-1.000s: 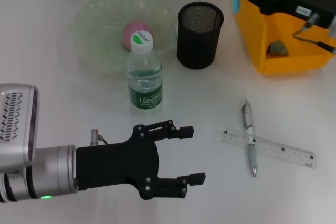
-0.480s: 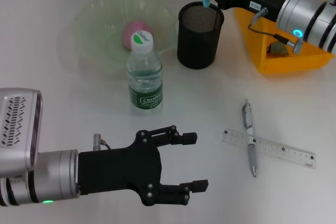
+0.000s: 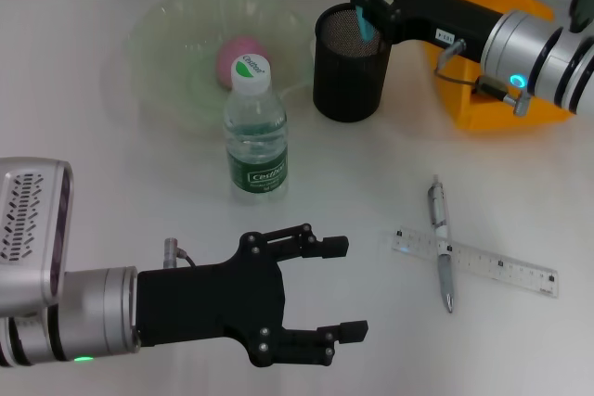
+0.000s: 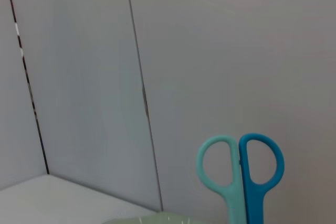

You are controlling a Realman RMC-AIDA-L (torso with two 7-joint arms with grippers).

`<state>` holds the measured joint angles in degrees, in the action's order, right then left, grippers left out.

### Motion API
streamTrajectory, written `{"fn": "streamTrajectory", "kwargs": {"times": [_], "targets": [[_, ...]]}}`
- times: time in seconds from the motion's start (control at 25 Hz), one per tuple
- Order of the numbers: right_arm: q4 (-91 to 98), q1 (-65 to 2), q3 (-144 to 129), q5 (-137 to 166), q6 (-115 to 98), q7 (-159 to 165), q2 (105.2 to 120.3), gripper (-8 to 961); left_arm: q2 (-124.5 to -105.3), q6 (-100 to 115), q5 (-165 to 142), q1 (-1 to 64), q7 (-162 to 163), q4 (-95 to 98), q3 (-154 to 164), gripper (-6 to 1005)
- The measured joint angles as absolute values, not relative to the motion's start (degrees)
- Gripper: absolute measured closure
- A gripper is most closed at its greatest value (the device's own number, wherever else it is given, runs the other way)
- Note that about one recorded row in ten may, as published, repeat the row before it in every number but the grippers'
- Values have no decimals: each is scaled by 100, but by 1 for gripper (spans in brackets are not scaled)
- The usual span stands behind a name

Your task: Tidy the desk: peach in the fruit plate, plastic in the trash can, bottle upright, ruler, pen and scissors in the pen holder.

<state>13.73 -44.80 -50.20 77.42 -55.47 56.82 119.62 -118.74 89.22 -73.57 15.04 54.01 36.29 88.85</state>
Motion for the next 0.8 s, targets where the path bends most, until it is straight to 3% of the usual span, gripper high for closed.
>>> {"fn": "streamTrajectory", "kwargs": {"times": [0.68, 0.8], "targets": [[1559, -4068, -4950, 7695, -6337, 5598, 11972, 555, -11870, 8984, -7320, 1535, 5374, 3656, 8886, 186], [1861, -3836, -4936, 7652, -6770, 5906, 11967, 449, -11865, 8989, -7320, 1536, 5396, 3670, 8886, 186]]}}
